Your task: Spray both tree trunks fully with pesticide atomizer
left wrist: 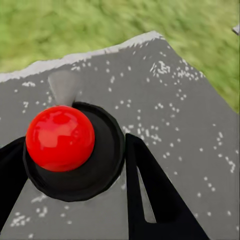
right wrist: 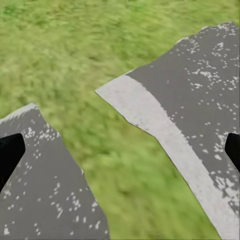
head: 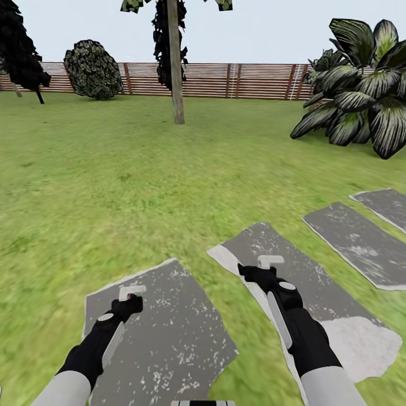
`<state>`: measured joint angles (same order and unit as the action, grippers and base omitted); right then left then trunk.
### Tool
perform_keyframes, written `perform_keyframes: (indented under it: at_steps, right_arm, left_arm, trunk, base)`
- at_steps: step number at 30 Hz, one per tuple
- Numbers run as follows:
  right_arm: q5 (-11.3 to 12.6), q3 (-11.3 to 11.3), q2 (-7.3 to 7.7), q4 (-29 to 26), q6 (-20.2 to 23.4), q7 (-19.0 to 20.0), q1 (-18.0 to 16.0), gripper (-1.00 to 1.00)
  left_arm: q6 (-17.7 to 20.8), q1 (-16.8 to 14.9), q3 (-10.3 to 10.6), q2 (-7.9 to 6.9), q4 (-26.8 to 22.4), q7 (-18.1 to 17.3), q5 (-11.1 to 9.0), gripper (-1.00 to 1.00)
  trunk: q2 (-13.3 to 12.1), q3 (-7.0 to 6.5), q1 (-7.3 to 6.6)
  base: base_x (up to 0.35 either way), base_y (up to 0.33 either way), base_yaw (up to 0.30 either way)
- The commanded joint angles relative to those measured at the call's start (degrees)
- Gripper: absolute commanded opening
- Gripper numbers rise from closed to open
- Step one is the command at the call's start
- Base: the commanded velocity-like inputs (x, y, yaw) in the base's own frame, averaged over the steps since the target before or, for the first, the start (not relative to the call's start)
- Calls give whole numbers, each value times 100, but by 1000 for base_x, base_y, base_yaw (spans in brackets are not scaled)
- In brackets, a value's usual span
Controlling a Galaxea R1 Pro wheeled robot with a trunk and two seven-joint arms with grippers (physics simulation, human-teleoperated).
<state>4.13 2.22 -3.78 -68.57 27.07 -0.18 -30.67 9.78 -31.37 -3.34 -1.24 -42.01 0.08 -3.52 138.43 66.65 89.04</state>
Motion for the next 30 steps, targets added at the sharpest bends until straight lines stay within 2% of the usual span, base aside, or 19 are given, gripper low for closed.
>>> perform_keyframes:
  at_steps: [1, 30]
  right_arm:
    - [0, -1, 0, 1, 0, -1, 0, 100]
    - [0, 7, 0, 28, 0, 12, 0, 100]
  left_arm:
    - [-1, 0, 2, 4, -1, 1, 1, -100]
    - [1, 0, 5, 10, 7, 1, 1, -100]
  trunk:
    - [0, 0, 0]
    - [0, 0, 0]
  base:
    - [337, 0, 0]
    - [338, 0, 0]
